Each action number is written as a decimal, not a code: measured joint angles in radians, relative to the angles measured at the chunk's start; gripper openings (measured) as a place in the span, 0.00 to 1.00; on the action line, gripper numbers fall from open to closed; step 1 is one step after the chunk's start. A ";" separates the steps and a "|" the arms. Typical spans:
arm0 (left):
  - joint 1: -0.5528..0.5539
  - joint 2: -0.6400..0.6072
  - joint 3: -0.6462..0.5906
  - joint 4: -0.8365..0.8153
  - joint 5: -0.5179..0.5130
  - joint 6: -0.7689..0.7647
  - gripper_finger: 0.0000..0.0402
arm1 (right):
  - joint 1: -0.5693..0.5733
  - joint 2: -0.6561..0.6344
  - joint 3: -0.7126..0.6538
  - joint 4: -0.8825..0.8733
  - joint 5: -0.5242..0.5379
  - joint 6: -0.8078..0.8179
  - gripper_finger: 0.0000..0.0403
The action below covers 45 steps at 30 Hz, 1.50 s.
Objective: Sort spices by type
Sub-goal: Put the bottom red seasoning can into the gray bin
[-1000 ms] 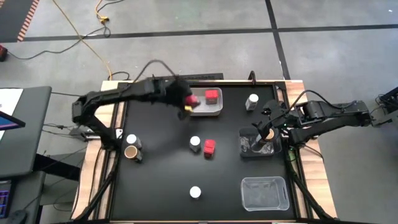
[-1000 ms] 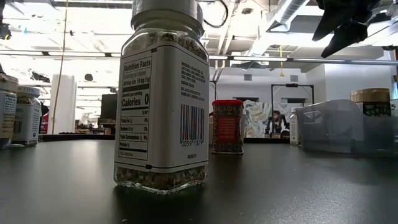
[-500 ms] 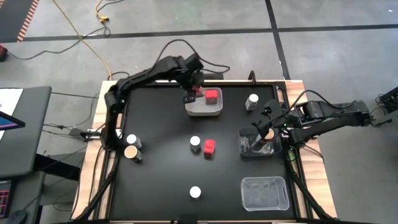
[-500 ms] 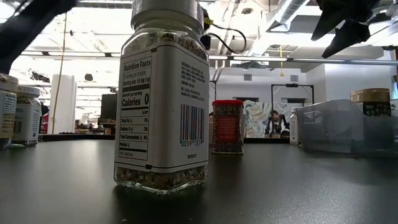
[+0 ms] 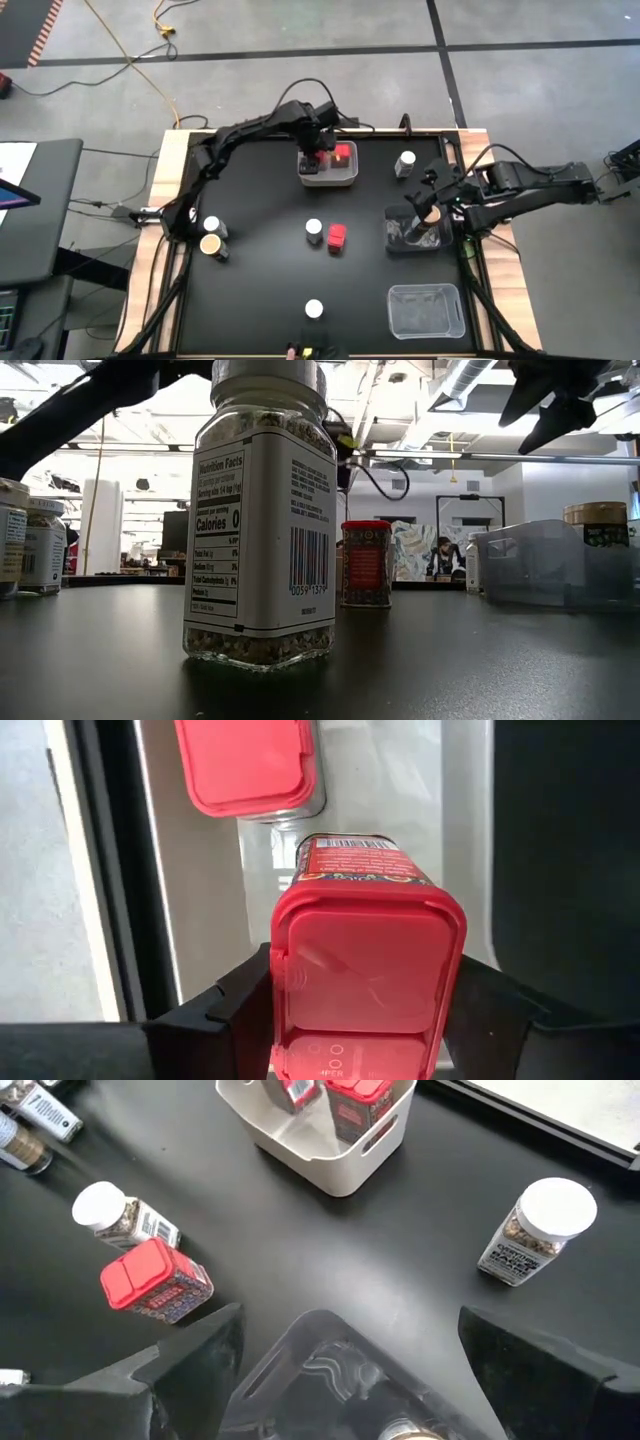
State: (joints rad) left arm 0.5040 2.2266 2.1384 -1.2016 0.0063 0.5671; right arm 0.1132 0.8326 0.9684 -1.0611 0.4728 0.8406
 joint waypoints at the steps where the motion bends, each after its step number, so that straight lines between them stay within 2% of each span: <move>1: 0.005 0.010 0.000 0.002 0.000 -0.002 0.54 | -0.006 0.000 0.000 0.000 0.000 0.000 0.97; 6: 0.032 0.052 0.000 0.017 0.015 -0.011 0.54 | -0.034 0.000 0.000 0.000 0.000 -0.001 0.97; 16: 0.078 0.052 0.000 0.056 0.016 -0.011 0.57 | -0.073 0.000 0.000 -0.001 0.000 -0.002 0.97; 26: 0.070 0.052 0.000 0.037 0.016 0.023 0.60 | -0.077 0.000 0.000 0.000 0.000 -0.002 0.97; 38: 0.058 0.052 0.000 0.139 0.011 -0.040 0.60 | -0.077 0.000 0.000 -0.001 0.000 -0.002 0.97; 45: 0.046 0.052 0.000 0.158 0.008 -0.027 0.61 | -0.077 0.000 0.000 -0.001 0.000 -0.002 0.97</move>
State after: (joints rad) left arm 0.5497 2.2787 2.1384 -1.0434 0.0139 0.5399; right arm 0.0364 0.8326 0.9684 -1.0618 0.4728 0.8391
